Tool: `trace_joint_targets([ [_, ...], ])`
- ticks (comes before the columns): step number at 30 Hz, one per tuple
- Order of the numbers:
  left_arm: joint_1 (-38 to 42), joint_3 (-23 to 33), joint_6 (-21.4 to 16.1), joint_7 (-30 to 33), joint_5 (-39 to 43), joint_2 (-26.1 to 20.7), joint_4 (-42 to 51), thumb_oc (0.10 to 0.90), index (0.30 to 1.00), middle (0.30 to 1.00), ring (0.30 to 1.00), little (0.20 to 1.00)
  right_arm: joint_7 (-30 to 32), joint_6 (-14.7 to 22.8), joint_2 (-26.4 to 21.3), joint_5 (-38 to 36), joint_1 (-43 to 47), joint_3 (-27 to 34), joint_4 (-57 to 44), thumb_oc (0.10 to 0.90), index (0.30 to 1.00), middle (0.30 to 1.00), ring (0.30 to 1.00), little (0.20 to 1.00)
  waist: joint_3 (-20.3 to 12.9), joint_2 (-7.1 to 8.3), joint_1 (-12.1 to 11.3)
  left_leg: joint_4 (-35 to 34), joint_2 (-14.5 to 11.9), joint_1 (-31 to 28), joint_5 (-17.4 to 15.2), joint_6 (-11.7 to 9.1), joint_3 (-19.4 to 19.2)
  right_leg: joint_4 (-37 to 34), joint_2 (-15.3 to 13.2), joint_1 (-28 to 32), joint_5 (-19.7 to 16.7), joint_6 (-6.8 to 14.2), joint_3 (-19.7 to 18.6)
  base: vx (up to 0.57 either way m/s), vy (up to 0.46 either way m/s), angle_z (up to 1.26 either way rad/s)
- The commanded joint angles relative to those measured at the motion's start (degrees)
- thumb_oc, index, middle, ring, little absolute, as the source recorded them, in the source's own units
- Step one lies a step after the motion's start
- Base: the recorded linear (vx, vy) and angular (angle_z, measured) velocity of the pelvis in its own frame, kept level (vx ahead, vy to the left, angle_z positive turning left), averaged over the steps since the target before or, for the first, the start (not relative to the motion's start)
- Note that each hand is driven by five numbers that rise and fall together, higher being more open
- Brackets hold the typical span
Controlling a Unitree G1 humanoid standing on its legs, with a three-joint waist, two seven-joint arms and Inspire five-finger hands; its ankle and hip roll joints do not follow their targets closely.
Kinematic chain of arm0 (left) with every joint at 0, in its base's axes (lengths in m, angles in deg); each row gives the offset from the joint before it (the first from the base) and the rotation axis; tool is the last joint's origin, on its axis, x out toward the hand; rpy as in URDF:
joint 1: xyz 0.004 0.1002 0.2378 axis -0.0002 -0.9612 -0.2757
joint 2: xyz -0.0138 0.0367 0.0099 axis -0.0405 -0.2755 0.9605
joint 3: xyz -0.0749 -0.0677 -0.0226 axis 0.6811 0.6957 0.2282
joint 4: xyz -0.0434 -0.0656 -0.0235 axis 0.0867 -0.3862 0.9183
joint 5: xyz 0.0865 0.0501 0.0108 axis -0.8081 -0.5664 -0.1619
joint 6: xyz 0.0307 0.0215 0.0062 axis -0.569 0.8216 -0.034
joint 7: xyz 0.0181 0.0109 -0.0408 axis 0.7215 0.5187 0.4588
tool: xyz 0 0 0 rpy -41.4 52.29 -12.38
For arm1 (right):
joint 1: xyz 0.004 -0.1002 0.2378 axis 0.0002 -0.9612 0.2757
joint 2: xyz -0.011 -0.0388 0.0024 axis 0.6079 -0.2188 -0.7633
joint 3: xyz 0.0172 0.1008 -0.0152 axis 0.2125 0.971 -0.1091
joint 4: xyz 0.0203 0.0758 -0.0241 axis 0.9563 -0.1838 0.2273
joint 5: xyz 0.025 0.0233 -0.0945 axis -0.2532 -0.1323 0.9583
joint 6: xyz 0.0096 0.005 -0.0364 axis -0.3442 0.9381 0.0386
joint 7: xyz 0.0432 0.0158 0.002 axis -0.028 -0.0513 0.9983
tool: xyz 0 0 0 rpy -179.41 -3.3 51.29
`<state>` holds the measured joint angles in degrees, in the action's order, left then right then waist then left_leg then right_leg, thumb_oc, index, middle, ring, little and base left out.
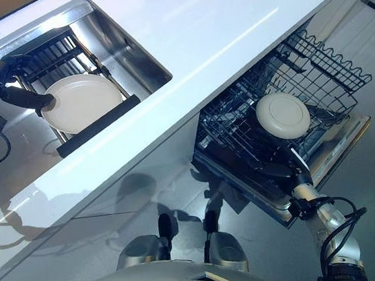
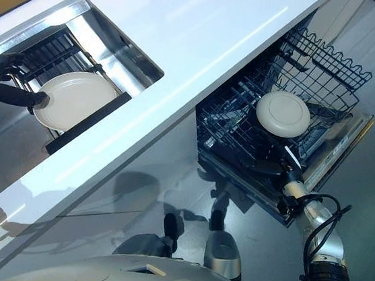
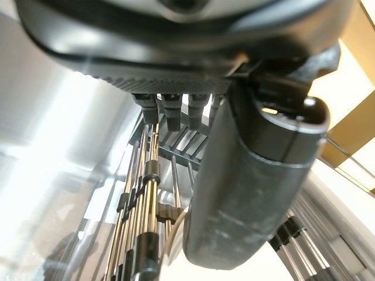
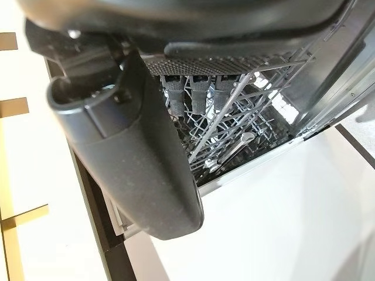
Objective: Pick up plates and place into dishwasher.
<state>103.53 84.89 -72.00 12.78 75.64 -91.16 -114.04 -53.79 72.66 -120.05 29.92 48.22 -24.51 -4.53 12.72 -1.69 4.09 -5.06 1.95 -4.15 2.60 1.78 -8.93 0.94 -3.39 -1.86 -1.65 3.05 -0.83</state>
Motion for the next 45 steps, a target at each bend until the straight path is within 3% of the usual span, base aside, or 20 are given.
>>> trace_joint_targets([
  [1, 8.5, -3.5, -1.7, -6.7, 2.4, -3.0, 0.7, 0.8, 0.9, 0.9, 0.9, 0.9, -1.6, 4.8, -3.1, -2.0, 1.9, 0.6, -4.3, 0.8, 0.9, 0.9, 0.9, 0.9, -2.5, -3.25, 2.3, 4.2, 4.6, 2.8, -7.4, 2.8, 1.5, 7.5, 1.4, -4.6, 5.1, 4.8, 1.9, 0.0, 0.0, 0.0],
  [4, 7.6, -5.5, -1.6, -11.0, 2.0, -2.5, 2.1, 0.8, 0.9, 0.9, 0.9, 0.9, -1.3, 4.3, -3.3, -2.2, 1.7, 0.5, -5.0, 0.8, 0.9, 0.9, 0.9, 0.9, -2.2, -3.32, 2.3, 4.3, 4.7, 2.9, -7.4, 2.9, 1.3, 7.8, 1.4, -4.8, 4.9, 4.8, 2.0, 0.0, 0.0, 0.0],
  [10, 5.2, -6.7, -2.4, -12.8, 3.1, -1.8, 7.3, 0.8, 0.9, 0.9, 0.9, 0.9, -1.1, 4.2, -3.3, -2.6, 0.8, 0.4, -4.8, 0.8, 0.9, 0.9, 0.9, 0.9, -2.4, -3.58, 2.0, 4.1, 4.8, 2.6, -7.2, 2.9, 1.7, 7.9, 1.3, -4.3, 5.1, 4.8, 2.6, 0.0, 0.0, 0.0],
  [18, 5.6, -6.3, -1.0, -9.1, 0.9, -1.2, 7.7, 0.8, 0.9, 0.9, 0.9, 0.9, -0.4, 4.5, -2.3, -1.9, 0.8, -0.7, -4.7, 0.8, 0.9, 0.9, 0.9, 0.9, -3.3, -3.58, 1.6, 3.4, 4.9, 2.0, -7.0, 3.0, 2.3, 8.4, 1.5, -3.7, 5.9, 4.5, 3.2, 0.0, -0.008, 0.0],
  [28, -2.1, 1.6, 3.6, -5.1, -18.4, -8.3, -0.9, 0.8, 0.9, 0.9, 0.9, 0.9, 0.9, 4.1, -2.6, -4.2, 0.0, 0.0, -5.2, 0.8, 0.9, 0.9, 0.9, 0.9, -4.6, -3.28, -0.1, 3.4, 4.8, 1.2, -6.8, 2.6, 4.0, 7.4, 1.9, -1.4, 7.2, 3.8, 4.7, -0.02, -0.077, 0.02],
  [32, -5.5, 6.6, 3.9, -4.2, -19.2, -11.2, -3.9, 0.8, 0.9, 0.9, 0.9, 0.9, 1.8, 4.1, -2.5, -5.1, -0.1, 0.0, -5.3, 0.8, 0.9, 0.9, 0.9, 0.9, -5.0, -3.36, -1.0, 3.1, 4.7, 0.9, -6.7, 2.3, 4.7, 5.9, 2.1, -0.1, 7.5, 3.3, 5.7, -0.01, -0.087, 0.04],
  [36, -8.0, 11.3, 5.8, 1.6, -18.7, -12.9, -5.5, 0.8, 0.9, 0.9, 0.9, 0.9, 3.2, 4.3, -1.7, -5.6, -0.1, -0.8, -5.4, 0.8, 0.9, 0.9, 0.9, 0.9, -5.4, -3.35, -1.7, 2.6, 4.5, 0.5, -6.5, 1.9, 5.5, 5.0, 2.3, 0.9, 7.8, 3.0, 6.8, -0.01, -0.091, 0.16],
  [39, -6.9, 13.6, 7.1, 10.8, -18.6, -15.1, -6.5, 0.8, 0.9, 0.9, 0.9, 0.9, 4.3, 4.8, -1.3, -5.6, 0.1, -2.0, -5.0, 0.8, 0.9, 0.9, 0.9, 0.9, -5.9, -3.29, -2.1, 1.9, 4.4, 0.2, -6.1, 1.6, 6.3, 4.7, 2.5, 1.5, 8.1, 2.7, 7.5, 0.0, -0.084, 0.14],
  [41, -4.8, 13.9, 6.0, 16.4, -16.4, -18.1, -7.4, 0.8, 0.9, 0.9, 0.9, 0.9, 5.1, 5.0, -1.3, -5.8, 0.1, -3.2, -5.0, 0.8, 0.9, 0.9, 0.9, 0.9, -6.3, -3.33, -2.1, 1.5, 4.3, 0.1, -5.9, 1.4, 6.5, 4.4, 2.5, 1.6, 8.2, 2.5, 7.8, 0.01, -0.061, 0.14],
  [45, -0.2, 13.1, 2.3, 21.3, -11.7, -22.0, -7.0, 0.8, 0.9, 0.9, 0.9, 0.9, 5.5, 6.2, -0.9, -5.3, -0.2, -4.4, -3.6, 0.8, 0.9, 0.9, 0.9, 0.9, -6.9, -3.38, -2.1, 1.3, 3.9, -0.2, -6.0, 1.1, 6.2, 4.1, 2.5, 2.0, 8.3, 2.3, 8.3, 0.02, -0.056, 0.14],
])
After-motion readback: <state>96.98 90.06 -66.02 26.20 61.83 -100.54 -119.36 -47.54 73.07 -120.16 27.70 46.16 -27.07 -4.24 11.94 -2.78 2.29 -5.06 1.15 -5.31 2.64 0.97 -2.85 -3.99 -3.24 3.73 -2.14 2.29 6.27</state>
